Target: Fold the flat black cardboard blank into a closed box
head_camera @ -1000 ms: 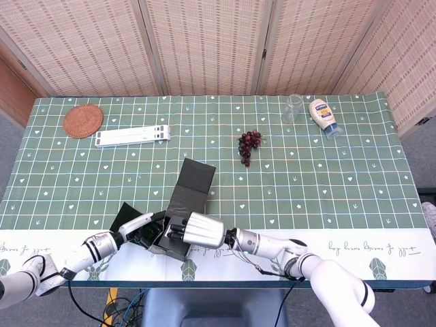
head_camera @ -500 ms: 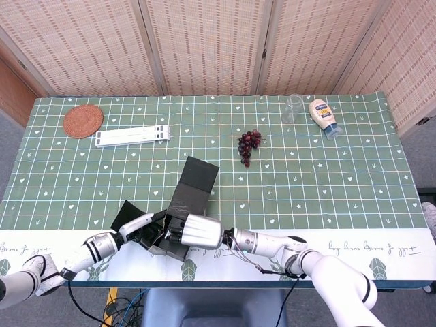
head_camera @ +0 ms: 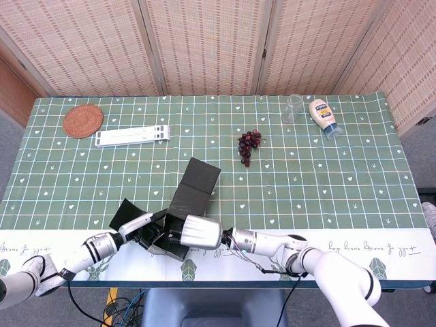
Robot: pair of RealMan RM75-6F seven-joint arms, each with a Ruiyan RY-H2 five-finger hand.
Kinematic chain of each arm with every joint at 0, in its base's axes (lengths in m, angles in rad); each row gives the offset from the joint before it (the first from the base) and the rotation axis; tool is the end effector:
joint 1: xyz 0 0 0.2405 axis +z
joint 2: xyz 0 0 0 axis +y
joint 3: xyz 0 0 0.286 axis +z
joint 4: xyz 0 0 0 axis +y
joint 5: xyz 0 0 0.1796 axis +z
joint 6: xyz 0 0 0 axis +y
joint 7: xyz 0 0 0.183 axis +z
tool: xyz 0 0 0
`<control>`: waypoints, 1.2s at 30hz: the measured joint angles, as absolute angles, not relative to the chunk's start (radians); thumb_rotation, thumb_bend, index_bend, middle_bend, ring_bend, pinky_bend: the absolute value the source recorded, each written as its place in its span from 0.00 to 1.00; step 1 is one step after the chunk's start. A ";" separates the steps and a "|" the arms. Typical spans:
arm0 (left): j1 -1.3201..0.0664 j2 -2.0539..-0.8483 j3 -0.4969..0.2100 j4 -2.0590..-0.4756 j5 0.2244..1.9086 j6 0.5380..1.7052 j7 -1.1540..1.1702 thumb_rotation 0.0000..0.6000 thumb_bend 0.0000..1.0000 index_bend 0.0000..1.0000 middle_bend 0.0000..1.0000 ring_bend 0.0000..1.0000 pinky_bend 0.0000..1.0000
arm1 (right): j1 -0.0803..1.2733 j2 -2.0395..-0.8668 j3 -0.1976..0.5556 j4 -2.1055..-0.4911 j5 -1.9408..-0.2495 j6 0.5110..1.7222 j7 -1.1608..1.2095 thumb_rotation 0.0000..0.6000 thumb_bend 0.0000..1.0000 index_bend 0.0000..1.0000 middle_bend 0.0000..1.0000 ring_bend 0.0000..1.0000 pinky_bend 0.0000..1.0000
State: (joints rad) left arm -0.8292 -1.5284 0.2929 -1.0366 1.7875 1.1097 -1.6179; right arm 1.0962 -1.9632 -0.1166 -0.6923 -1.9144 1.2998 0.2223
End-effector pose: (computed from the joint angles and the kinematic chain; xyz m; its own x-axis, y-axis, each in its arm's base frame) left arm -0.2089 0.3512 -0.0213 -0.3370 0.8411 0.4232 0.8250 0.0472 0.5631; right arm -0.0156 -0.3424 -0.1154 0.5140 0.1286 0.8481 -0.1163 -0.9691 0.2175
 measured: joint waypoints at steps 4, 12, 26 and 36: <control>-0.827 -1.532 0.292 -1.033 1.784 1.113 -1.625 1.00 0.13 0.08 0.07 0.61 0.86 | 1.111 -1.947 -0.122 -0.719 -1.918 1.271 0.218 1.00 0.21 0.35 0.44 0.79 1.00; -0.824 -1.534 0.293 -1.029 1.781 1.120 -1.653 1.00 0.13 0.11 0.08 0.62 0.85 | 1.140 -1.915 -0.130 -0.768 -1.924 1.220 0.220 1.00 0.27 0.38 0.46 0.80 1.00; -0.818 -1.538 0.290 -1.033 1.777 1.131 -1.679 1.00 0.13 0.11 0.08 0.62 0.85 | 1.164 -1.877 -0.133 -0.815 -1.930 1.195 0.249 1.00 0.48 0.66 0.70 0.83 1.00; -0.817 -1.537 0.285 -1.046 1.767 1.122 -1.673 1.00 0.13 0.11 0.08 0.62 0.85 | 1.164 -1.861 -0.138 -0.827 -1.934 1.195 0.255 1.00 0.51 0.72 0.75 0.83 1.00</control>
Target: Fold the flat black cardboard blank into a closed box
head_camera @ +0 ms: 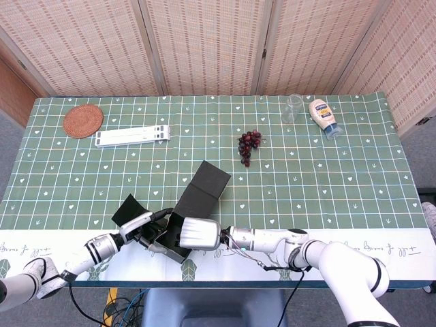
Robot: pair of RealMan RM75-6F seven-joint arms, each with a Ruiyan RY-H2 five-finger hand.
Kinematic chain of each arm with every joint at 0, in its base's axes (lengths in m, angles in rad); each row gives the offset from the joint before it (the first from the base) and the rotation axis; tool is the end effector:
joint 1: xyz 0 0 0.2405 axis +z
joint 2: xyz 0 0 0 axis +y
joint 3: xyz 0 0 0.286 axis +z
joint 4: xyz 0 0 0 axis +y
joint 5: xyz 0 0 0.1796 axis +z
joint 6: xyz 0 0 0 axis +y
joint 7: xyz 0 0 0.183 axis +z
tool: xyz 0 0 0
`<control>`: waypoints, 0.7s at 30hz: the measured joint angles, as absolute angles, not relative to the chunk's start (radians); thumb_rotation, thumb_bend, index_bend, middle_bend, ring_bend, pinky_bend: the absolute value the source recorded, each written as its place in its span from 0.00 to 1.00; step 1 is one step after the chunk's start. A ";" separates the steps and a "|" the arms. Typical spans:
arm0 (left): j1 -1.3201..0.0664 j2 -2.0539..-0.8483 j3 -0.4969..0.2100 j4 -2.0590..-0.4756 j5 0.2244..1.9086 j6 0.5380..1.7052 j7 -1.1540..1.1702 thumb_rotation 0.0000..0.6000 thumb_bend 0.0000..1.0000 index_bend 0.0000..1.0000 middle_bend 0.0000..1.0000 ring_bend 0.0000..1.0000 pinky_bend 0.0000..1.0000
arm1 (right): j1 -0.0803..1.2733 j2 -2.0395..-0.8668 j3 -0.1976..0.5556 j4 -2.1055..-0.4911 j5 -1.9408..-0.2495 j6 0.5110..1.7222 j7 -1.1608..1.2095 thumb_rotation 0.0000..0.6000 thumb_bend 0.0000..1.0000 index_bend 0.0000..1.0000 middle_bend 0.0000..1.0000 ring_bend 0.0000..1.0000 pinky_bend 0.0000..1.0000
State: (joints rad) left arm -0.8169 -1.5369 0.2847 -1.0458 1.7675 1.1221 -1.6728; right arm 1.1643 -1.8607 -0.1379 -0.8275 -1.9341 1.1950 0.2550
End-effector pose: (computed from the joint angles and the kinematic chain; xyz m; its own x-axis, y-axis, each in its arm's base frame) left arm -0.2078 0.3495 -0.0222 -0.4154 0.8241 0.3850 0.7831 0.1087 0.6123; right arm -0.0107 -0.3461 -0.1085 0.6009 0.0836 0.7949 -0.0769 -0.9839 0.1616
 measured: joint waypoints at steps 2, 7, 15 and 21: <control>-0.817 -1.536 0.282 -1.049 1.765 1.120 -1.670 1.00 0.13 0.11 0.08 0.62 0.85 | 1.164 -1.857 -0.139 -0.829 -1.936 1.196 0.254 1.00 0.51 0.72 0.73 0.83 1.00; -0.816 -1.536 0.277 -1.055 1.759 1.115 -1.661 1.00 0.13 0.11 0.08 0.62 0.85 | 1.163 -1.840 -0.143 -0.845 -1.935 1.189 0.256 1.00 0.45 0.59 0.54 0.83 1.00; -0.810 -1.538 0.264 -1.067 1.738 1.099 -1.637 1.00 0.13 0.11 0.08 0.62 0.86 | 1.148 -1.802 -0.129 -0.901 -1.911 1.176 0.211 1.00 0.31 0.17 0.25 0.80 1.00; -0.804 -1.529 0.249 -1.086 1.719 1.090 -1.583 1.00 0.13 0.08 0.08 0.58 0.85 | 1.127 -1.752 -0.112 -0.980 -1.875 1.157 0.172 1.00 0.29 0.08 0.20 0.77 1.00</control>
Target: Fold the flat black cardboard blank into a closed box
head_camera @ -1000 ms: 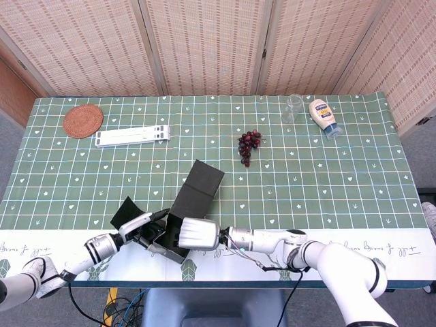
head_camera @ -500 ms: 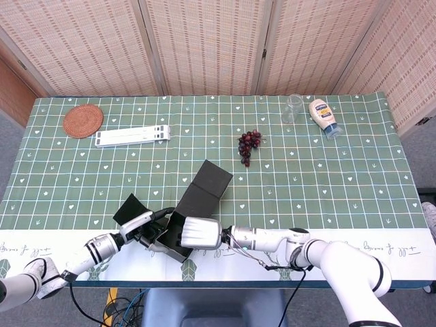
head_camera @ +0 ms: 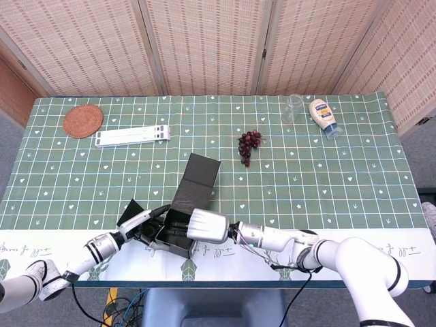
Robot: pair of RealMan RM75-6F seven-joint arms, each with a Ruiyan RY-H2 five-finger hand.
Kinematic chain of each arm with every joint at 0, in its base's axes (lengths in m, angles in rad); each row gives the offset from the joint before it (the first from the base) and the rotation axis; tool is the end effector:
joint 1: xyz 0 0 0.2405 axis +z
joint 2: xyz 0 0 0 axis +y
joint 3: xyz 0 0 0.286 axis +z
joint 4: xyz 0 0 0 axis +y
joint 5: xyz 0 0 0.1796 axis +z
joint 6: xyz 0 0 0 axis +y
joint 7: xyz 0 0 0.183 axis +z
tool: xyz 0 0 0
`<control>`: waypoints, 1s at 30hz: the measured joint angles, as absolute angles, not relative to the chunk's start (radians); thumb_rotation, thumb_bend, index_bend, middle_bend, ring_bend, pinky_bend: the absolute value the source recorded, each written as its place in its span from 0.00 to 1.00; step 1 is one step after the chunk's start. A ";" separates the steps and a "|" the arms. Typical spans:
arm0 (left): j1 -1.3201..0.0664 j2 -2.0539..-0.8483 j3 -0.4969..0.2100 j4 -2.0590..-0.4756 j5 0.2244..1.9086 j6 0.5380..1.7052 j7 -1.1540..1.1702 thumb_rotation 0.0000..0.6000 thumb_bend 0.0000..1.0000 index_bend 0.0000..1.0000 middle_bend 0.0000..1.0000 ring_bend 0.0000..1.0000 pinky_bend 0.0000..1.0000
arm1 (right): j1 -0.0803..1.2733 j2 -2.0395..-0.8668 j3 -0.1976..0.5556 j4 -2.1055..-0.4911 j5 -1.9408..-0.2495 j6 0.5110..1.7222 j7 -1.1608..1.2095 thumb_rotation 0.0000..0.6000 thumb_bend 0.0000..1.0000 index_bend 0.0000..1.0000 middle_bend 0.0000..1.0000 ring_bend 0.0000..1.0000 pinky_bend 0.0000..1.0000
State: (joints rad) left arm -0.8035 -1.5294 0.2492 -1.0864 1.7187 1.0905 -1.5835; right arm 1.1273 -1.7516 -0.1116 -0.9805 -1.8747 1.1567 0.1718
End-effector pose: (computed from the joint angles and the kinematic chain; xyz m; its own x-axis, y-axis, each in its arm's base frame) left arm -0.2085 0.3532 -0.0201 -0.4209 0.7942 0.4383 0.7932 0.0878 0.6027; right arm -0.0235 -0.3578 -0.0792 0.6040 0.0760 0.7934 -0.1563 -0.9648 0.2113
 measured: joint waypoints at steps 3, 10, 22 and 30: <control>-0.798 -1.518 0.240 -1.110 1.706 1.085 -1.537 1.00 0.13 0.05 0.08 0.44 0.80 | 1.115 -1.718 -0.104 -1.028 -1.856 1.146 0.147 1.00 0.29 0.04 0.18 0.77 1.00; -0.785 -1.478 0.220 -1.186 1.675 1.068 -1.444 1.00 0.13 0.04 0.03 0.03 0.36 | 1.075 -1.629 -0.084 -1.130 -1.801 1.114 0.082 1.00 0.28 0.01 0.17 0.76 1.00; -0.750 -1.405 0.167 -1.274 1.612 1.064 -1.273 1.00 0.13 0.04 0.00 0.00 0.21 | 0.978 -1.513 -0.045 -1.360 -1.583 1.017 0.052 1.00 0.16 0.00 0.17 0.74 1.00; -0.713 -1.347 0.120 -1.329 1.570 1.085 -1.218 1.00 0.13 0.04 0.00 0.00 0.16 | 0.885 -1.447 -0.014 -1.565 -1.331 0.954 0.026 1.00 0.01 0.00 0.13 0.74 1.00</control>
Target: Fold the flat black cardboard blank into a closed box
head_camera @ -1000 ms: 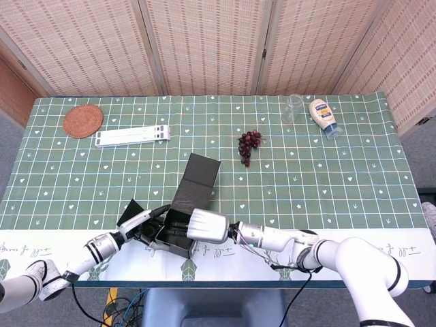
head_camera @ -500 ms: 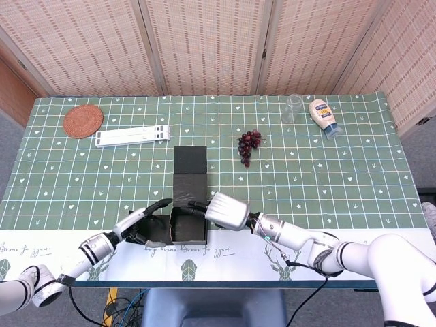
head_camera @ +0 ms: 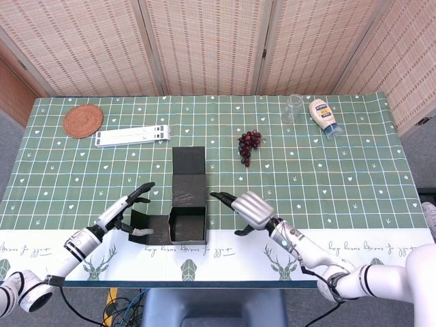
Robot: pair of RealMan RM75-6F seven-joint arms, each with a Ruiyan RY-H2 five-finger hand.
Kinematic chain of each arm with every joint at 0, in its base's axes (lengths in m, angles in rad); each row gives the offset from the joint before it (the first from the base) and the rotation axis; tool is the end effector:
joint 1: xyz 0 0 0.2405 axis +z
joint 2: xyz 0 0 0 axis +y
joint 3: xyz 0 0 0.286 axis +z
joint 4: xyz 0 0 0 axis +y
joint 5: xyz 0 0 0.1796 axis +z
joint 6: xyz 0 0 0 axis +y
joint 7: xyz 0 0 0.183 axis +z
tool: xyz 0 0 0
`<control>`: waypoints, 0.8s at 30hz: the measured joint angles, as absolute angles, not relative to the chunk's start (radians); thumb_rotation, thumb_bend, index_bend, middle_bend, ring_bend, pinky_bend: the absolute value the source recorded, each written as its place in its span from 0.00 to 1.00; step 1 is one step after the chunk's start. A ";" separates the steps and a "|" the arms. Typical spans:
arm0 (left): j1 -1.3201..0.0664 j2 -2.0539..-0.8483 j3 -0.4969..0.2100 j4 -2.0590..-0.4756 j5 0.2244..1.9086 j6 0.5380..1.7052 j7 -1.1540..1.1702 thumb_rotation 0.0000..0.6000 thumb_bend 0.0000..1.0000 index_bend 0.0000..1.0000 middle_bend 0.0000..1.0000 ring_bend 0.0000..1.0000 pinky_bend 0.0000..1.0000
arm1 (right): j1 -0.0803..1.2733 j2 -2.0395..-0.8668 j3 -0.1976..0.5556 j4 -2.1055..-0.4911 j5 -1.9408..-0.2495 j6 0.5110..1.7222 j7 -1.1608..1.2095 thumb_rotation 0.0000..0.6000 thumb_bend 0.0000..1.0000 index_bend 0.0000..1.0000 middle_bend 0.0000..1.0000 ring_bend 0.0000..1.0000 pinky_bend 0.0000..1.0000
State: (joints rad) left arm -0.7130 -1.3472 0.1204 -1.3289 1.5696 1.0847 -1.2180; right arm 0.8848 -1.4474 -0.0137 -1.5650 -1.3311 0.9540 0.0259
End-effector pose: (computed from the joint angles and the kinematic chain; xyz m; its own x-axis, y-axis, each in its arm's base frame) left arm -0.2192 0.3610 0.0500 -0.3895 0.6300 0.6718 0.8469 -0.0417 0.5301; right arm -0.1163 -0.3648 -0.0048 0.4024 -0.4030 0.8220 -0.8043 -0.5845 0.1071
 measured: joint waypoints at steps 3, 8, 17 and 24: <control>-0.707 -1.339 0.106 -1.339 1.565 1.089 -1.213 1.00 0.13 0.04 0.00 0.00 0.16 | 0.856 -1.440 0.003 -1.627 -1.214 0.924 0.045 1.00 0.00 0.00 0.09 0.74 1.00; -0.699 -1.332 0.090 -1.350 1.571 1.092 -1.207 1.00 0.13 0.04 0.00 0.00 0.15 | 0.820 -1.462 0.049 -1.698 -1.015 0.875 0.090 1.00 0.00 0.00 0.06 0.72 1.00; -0.681 -1.316 0.078 -1.361 1.579 1.098 -1.220 1.00 0.13 0.03 0.00 0.00 0.15 | 0.793 -1.611 0.124 -1.699 -0.871 0.840 0.136 1.00 0.00 0.00 0.04 0.71 1.00; -0.665 -1.304 0.075 -1.362 1.592 1.113 -1.249 1.00 0.13 0.03 0.00 0.00 0.15 | 0.791 -1.744 0.155 -1.626 -0.833 0.894 0.087 1.00 0.00 0.00 0.03 0.70 1.00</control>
State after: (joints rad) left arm -0.6652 -1.3043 0.0753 -1.3621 1.5917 1.1127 -1.2486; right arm 0.7907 -1.7439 0.1553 -1.6256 -0.8327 0.8938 0.0872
